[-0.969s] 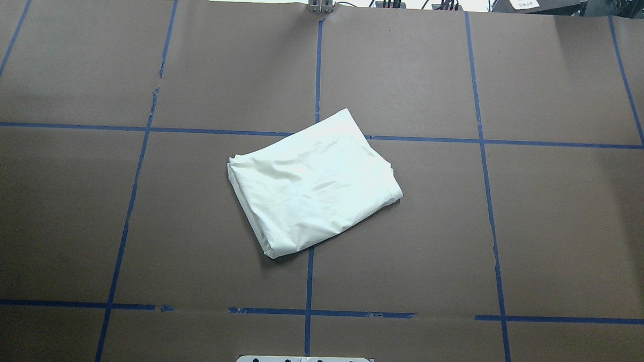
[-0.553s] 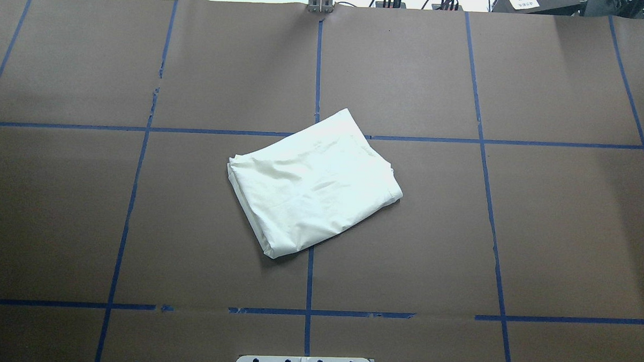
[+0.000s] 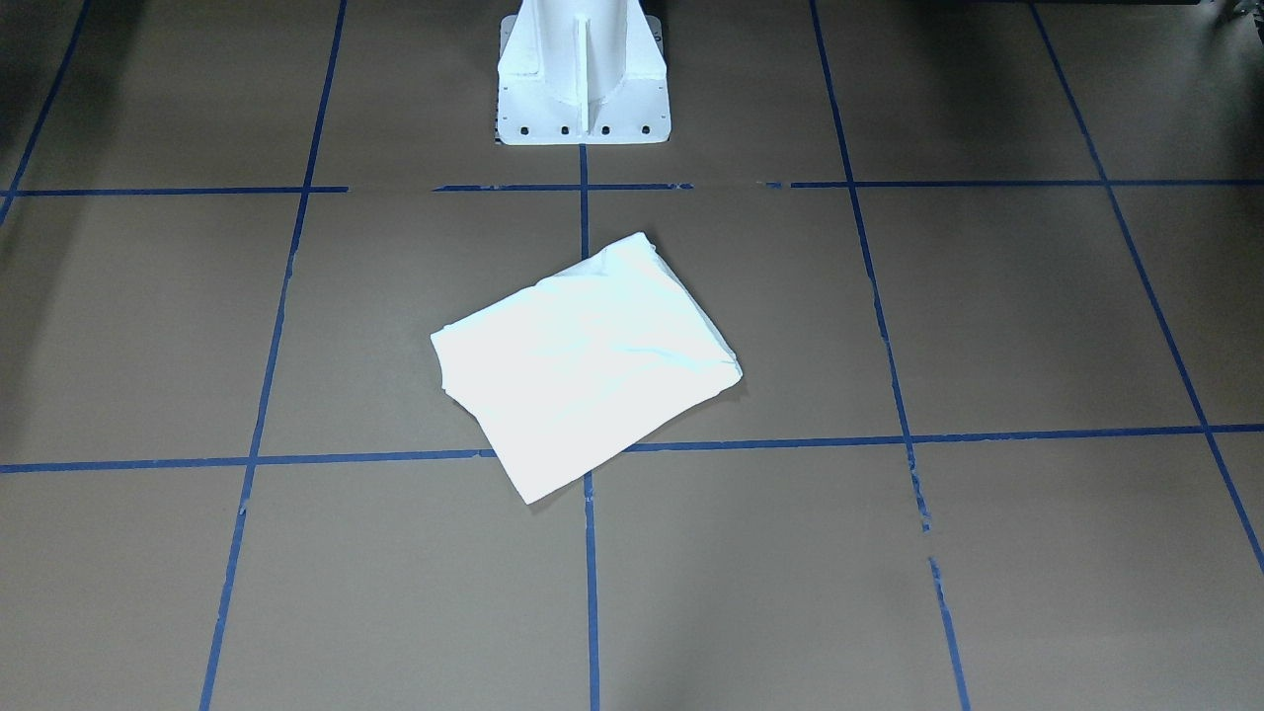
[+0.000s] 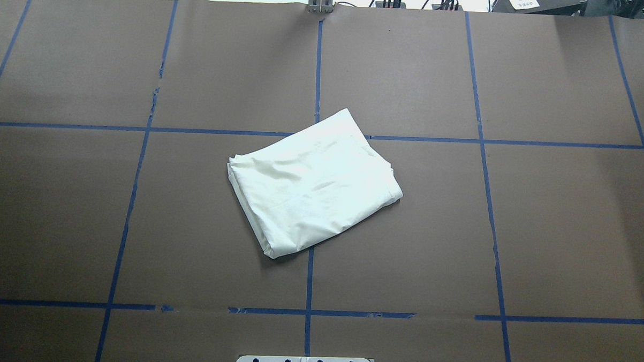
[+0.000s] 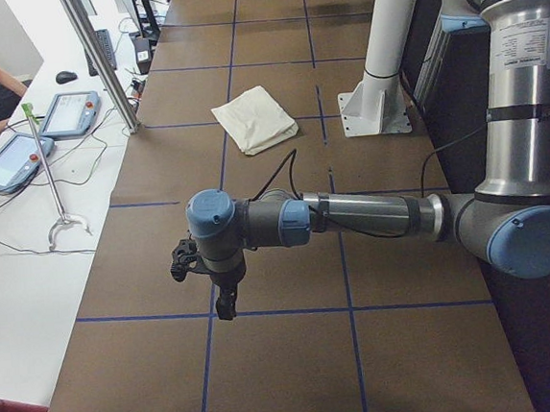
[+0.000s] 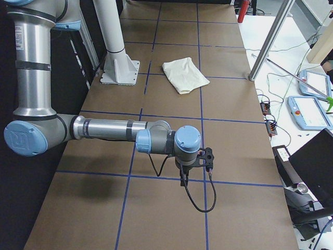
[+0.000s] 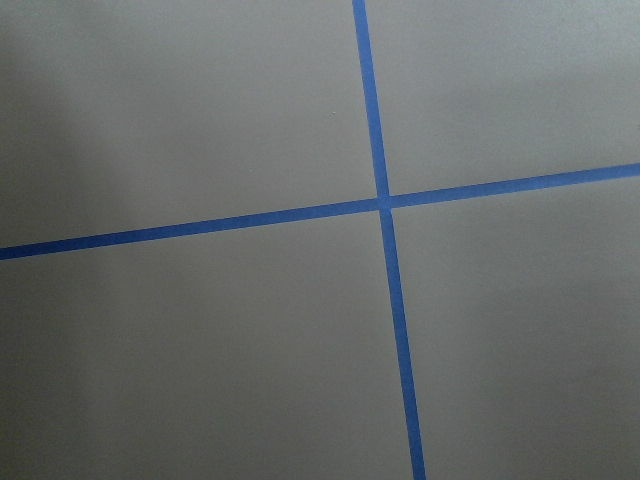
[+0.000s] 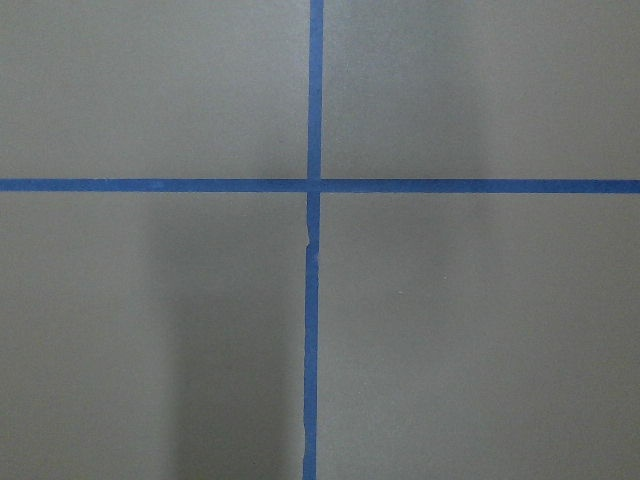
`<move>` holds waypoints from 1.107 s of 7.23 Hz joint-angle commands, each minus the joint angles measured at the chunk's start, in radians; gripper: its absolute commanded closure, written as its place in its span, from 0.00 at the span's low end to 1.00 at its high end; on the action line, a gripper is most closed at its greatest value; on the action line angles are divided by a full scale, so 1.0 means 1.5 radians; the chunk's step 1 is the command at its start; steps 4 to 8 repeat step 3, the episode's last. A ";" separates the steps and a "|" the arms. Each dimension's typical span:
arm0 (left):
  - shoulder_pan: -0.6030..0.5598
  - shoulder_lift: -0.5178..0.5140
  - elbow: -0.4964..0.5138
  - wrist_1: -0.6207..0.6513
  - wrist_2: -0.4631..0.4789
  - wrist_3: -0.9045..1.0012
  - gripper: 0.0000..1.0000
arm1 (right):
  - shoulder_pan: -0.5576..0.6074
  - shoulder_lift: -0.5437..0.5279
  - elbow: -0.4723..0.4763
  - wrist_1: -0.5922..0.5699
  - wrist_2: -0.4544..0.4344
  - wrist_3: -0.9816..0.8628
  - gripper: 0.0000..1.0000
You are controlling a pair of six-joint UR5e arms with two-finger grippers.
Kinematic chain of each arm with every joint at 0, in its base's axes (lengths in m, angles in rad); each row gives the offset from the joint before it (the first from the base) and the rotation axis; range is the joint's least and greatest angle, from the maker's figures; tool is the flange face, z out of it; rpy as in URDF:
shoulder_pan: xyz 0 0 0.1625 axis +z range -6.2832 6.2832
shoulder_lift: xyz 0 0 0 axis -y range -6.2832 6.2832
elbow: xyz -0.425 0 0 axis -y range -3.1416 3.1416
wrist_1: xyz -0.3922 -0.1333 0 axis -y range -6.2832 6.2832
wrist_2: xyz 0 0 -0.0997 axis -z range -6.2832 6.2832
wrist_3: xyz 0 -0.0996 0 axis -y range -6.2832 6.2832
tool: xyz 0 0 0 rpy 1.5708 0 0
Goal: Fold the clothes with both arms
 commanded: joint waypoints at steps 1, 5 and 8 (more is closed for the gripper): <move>0.000 -0.001 -0.001 0.000 0.000 0.000 0.00 | 0.000 0.001 0.000 0.000 0.000 -0.001 0.00; 0.000 0.000 -0.002 -0.001 0.000 0.000 0.00 | 0.000 0.001 -0.001 0.007 0.000 -0.002 0.00; 0.000 0.000 -0.002 -0.001 0.000 0.000 0.00 | 0.000 0.001 -0.001 0.007 0.000 -0.002 0.00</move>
